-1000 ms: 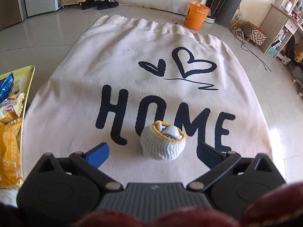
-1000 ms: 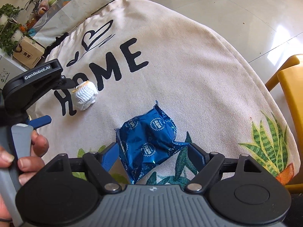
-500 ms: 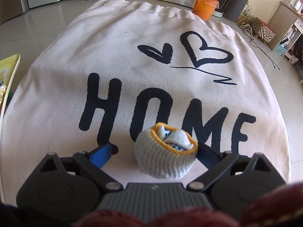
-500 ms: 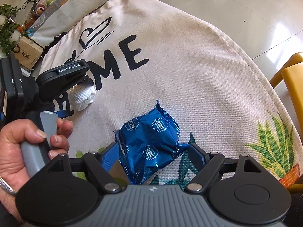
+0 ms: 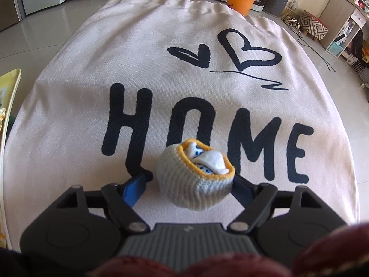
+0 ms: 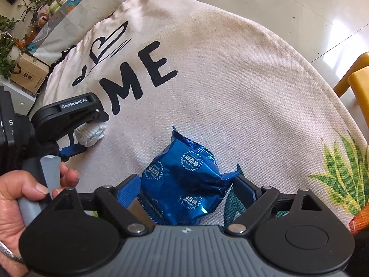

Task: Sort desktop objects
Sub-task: 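Close the left tool on the rolled sock while the right tool closes on the blue packet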

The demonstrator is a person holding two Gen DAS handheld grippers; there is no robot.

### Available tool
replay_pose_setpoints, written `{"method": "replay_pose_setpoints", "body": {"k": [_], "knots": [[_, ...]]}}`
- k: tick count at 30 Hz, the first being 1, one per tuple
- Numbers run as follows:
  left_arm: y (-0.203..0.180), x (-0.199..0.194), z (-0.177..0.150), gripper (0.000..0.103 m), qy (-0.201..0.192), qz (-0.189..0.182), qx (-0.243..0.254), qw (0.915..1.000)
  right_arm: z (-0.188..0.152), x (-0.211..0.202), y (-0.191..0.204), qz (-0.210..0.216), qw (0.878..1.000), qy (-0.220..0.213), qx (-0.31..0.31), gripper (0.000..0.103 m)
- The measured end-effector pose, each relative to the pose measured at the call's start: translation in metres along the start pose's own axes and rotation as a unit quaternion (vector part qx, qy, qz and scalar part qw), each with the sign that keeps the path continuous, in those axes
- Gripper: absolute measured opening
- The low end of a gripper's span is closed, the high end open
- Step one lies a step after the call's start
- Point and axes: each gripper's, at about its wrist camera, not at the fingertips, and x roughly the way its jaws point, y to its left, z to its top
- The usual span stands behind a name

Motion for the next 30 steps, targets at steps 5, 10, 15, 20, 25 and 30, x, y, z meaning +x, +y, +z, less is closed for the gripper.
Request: {"method": "replay_pose_setpoints", "body": {"k": [5,10,15,20,25,30], "knots": [[0.006,-0.002,0.002,0.085,-0.006,-0.005,-0.008,0.9999,0.000,0.005,0.001,0.002,1.000,-0.002,0.005,0.092],[0.004,0.004,0.002,0.092,-0.008,0.001,-0.011,0.9999,-0.002,0.005,0.007,0.016,1.000,-0.005,-0.003,0.092],[0.002,0.007,0.003,0.100,-0.008,0.006,-0.013,0.9999,-0.004,0.011,0.014,0.018,1.000,-0.001,-0.017,0.094],[-0.003,0.009,0.001,0.102,-0.008,0.023,0.001,0.9997,-0.005,0.014,0.018,0.014,0.999,-0.007,-0.028,0.094],[-0.010,0.006,-0.004,0.092,-0.015,0.043,0.029,0.9986,-0.007,0.017,0.021,0.015,0.999,-0.009,-0.035,0.095],[-0.008,-0.003,-0.005,0.062,-0.025,0.024,0.030,0.9989,-0.009,0.017,0.023,0.019,0.999,-0.017,-0.041,0.091]]}}
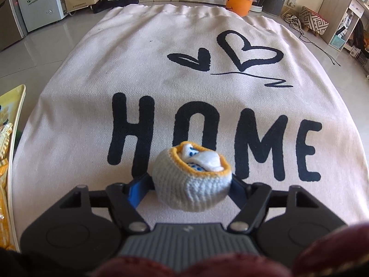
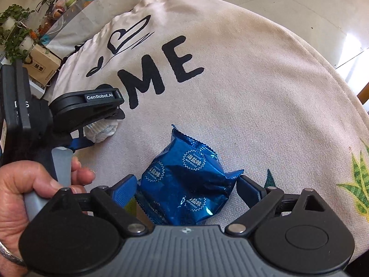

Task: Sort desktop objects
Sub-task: 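Close the left tool on the rolled sock while the right tool closes on the blue packet, then carry the rolled sock in the left tool and blue packet in the right tool to the tray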

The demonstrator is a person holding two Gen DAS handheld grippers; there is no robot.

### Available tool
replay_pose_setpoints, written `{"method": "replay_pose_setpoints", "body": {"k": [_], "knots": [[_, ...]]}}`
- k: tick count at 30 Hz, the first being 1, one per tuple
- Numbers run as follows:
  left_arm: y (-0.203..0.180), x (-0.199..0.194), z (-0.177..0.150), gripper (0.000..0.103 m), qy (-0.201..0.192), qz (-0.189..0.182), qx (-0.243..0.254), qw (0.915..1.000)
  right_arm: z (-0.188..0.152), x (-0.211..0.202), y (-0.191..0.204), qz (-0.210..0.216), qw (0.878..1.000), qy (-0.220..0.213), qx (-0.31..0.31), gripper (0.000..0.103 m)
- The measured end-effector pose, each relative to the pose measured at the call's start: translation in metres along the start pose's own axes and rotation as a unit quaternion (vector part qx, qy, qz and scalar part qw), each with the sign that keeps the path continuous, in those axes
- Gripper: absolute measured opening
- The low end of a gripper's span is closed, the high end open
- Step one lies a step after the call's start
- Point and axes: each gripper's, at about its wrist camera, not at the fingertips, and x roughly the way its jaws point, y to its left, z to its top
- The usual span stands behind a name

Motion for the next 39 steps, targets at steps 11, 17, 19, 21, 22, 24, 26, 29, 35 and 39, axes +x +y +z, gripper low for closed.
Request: {"method": "replay_pose_setpoints", "body": {"k": [11,17,19,21,22,24,26,29,35,39], "knots": [[0.022,-0.033,-0.003,0.062,-0.003,-0.013,-0.015,0.9998,-0.001,-0.005,0.011,0.024,1.000,-0.008,-0.017,0.078],[0.046,-0.062,-0.009,0.062,-0.009,-0.016,-0.034,0.9993,-0.007,-0.006,0.016,0.029,0.999,-0.004,-0.029,0.077],[0.052,-0.072,-0.015,0.062,-0.011,-0.018,-0.039,0.9990,-0.009,-0.005,0.019,0.031,0.999,-0.001,-0.035,0.077],[0.056,-0.082,-0.020,0.062,-0.015,-0.017,-0.041,0.9989,-0.011,-0.005,0.021,0.037,0.999,0.000,-0.040,0.077],[0.058,-0.087,-0.022,0.062,-0.017,-0.017,-0.042,0.9988,-0.012,-0.005,0.022,0.040,0.998,0.000,-0.042,0.077],[0.064,-0.095,-0.028,0.062,-0.018,-0.015,-0.049,0.9985,-0.015,-0.006,0.026,0.048,0.998,-0.001,-0.049,0.077],[0.071,-0.101,-0.034,0.062,-0.016,-0.014,-0.060,0.9979,-0.019,-0.007,0.030,0.058,0.997,-0.002,-0.058,0.077],[0.081,-0.112,-0.042,0.062,-0.019,-0.014,-0.071,0.9972,-0.024,-0.009,0.036,0.073,0.995,-0.004,-0.071,0.077],[0.107,-0.130,-0.053,0.062,-0.027,-0.004,-0.096,0.9950,-0.032,-0.017,0.046,0.106,0.990,-0.009,-0.092,0.077],[0.126,-0.141,-0.060,0.062,-0.036,0.004,-0.119,0.9923,-0.039,-0.027,0.054,0.128,0.985,-0.013,-0.114,0.077]]}}
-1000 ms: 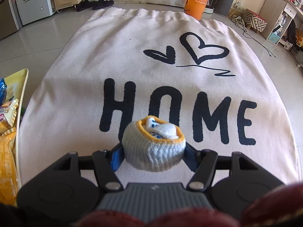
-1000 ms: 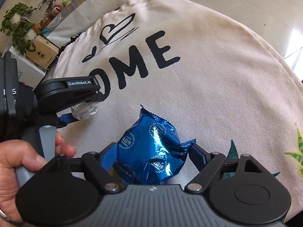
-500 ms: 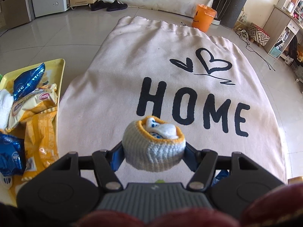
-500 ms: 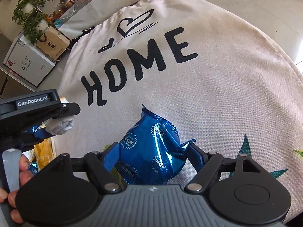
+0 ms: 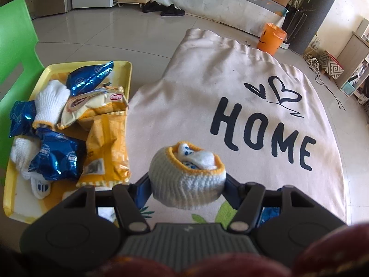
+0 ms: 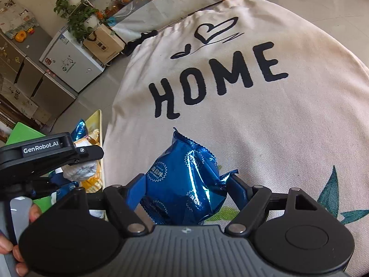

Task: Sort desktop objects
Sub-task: 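Carry the rolled sock in the left tool and blue packet in the right tool to the tray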

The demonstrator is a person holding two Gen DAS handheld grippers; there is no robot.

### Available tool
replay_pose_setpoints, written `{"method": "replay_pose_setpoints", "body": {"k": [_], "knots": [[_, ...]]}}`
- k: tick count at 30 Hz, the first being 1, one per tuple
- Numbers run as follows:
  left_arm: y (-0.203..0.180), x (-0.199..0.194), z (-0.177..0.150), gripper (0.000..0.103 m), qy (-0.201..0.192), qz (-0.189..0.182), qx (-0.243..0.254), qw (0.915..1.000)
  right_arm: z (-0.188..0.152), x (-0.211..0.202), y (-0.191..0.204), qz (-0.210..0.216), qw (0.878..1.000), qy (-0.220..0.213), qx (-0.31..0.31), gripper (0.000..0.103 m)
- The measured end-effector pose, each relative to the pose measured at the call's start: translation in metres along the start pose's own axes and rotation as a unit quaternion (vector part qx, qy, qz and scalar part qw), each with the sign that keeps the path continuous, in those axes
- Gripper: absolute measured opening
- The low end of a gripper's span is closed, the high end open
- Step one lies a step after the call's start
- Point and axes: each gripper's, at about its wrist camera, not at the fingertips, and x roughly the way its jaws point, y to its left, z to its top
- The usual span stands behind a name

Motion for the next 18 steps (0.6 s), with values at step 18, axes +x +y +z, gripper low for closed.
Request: {"method": "replay_pose_setpoints", "body": {"k": [18], "knots": [[0.132,-0.017,-0.013,0.062,0.019,0.077,-0.141,0.9868,0.021,0.014,0.095,0.105,0.987,0.019,-0.121,0.076]]}}
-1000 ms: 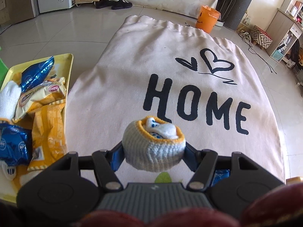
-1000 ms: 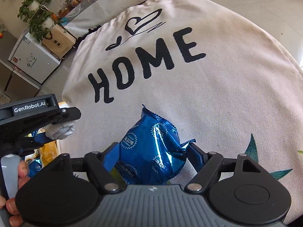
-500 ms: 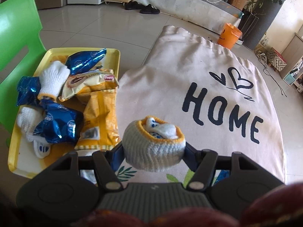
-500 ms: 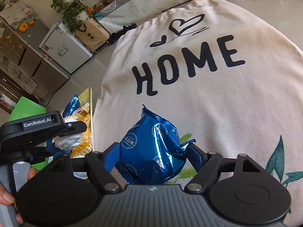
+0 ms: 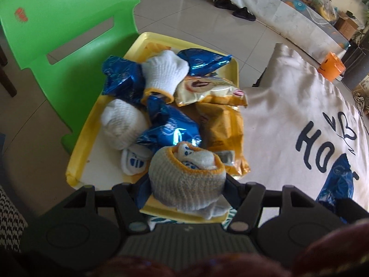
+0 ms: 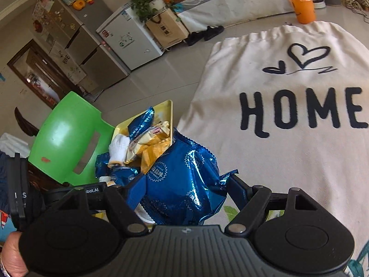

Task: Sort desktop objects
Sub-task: 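Carry the rolled sock in the left tool and blue packet in the right tool to the tray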

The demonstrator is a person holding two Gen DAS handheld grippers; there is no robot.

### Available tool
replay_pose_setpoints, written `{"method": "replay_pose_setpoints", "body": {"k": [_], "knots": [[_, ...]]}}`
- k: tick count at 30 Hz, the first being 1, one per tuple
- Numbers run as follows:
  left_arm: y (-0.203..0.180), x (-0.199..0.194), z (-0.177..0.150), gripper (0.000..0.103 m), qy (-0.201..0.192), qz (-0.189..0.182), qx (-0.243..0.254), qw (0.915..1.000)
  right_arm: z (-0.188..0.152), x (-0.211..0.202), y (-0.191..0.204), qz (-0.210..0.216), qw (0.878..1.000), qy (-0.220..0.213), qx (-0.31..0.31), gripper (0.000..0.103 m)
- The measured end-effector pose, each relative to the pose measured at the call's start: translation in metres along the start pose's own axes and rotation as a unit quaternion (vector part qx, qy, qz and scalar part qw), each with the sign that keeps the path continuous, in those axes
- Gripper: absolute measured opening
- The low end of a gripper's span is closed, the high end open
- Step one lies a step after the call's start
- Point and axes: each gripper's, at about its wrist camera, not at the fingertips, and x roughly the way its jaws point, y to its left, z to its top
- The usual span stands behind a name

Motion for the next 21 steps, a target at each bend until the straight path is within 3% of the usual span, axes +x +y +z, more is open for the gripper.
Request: {"method": "replay_pose_setpoints", "body": {"k": [5,11,21], "knots": [[0.022,0.007,0.003,0.062,0.009,0.015,-0.042,0.9990,0.013,0.034,0.018,0.041,0.999,0.012,-0.008,0.076],[0.029,0.018,0.005,0.062,0.014,0.035,-0.063,0.9973,0.028,0.069,0.052,0.083,0.994,0.020,-0.064,0.077],[0.032,0.031,0.005,0.062,0.023,0.039,-0.087,0.9952,0.049,0.115,0.074,0.107,0.991,0.016,-0.082,0.077]]}}
